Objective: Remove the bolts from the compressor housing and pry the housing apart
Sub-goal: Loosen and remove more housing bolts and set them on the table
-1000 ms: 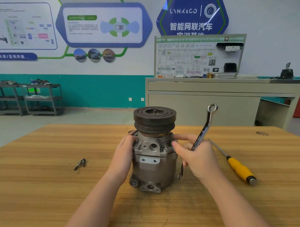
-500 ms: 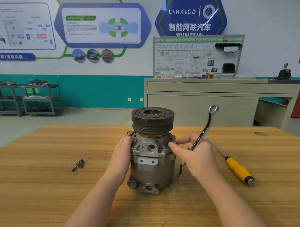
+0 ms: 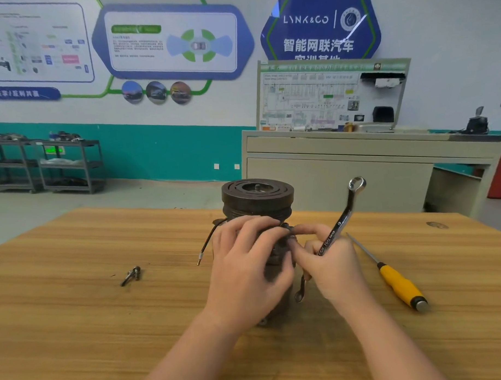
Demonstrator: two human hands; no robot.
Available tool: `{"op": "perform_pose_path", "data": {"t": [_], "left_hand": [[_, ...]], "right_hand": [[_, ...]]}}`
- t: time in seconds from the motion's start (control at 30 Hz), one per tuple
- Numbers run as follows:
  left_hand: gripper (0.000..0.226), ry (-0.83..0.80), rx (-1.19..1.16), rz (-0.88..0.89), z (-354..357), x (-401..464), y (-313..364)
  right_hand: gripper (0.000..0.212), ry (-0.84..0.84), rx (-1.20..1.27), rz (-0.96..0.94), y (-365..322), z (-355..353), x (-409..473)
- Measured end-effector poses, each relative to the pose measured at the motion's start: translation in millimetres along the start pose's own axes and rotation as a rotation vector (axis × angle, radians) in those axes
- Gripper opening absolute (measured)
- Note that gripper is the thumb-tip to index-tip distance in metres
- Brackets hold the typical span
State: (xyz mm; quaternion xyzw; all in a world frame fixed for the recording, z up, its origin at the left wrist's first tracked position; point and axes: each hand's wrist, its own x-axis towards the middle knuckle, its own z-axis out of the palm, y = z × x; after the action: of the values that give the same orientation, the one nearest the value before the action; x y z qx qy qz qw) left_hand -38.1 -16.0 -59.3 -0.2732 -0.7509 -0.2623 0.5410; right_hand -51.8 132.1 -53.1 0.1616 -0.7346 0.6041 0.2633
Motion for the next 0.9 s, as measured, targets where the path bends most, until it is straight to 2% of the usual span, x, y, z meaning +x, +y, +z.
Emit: {"op": "perform_pose_path", "data": {"t": [0.17,0.37,0.5,0.7,0.9], "left_hand": [[0.025,-0.006,0.066,-0.015,1.2,-0.8,0.5],[0.019,0.002,0.052,-0.011,3.3,-2.5,-1.6],[0.018,-0.005,0.054,-0.018,5.4,-3.5,-2.5],[0.019,-0.014,0.022,-0.028,5.0,-3.7,-3.5],[0.020,-0.018,0.004,-0.035,5.2,-3.9,-4.7]], "right_hand": [[0.021,0.042,-0.001,0.015,2.3,0.2,1.9],[0.016,-0.036,-0.011,-0.020,2.2,-1.5,-1.1],[0.018,0.008,-0.012,-0.005,3.7,-2.3,1.3],[0.014,-0.031,-0.010,-0.018,2.6,-1.5,-0.9],[0.019,0.013,0.005,-0.039,3.0,-1.4,0.0]]}}
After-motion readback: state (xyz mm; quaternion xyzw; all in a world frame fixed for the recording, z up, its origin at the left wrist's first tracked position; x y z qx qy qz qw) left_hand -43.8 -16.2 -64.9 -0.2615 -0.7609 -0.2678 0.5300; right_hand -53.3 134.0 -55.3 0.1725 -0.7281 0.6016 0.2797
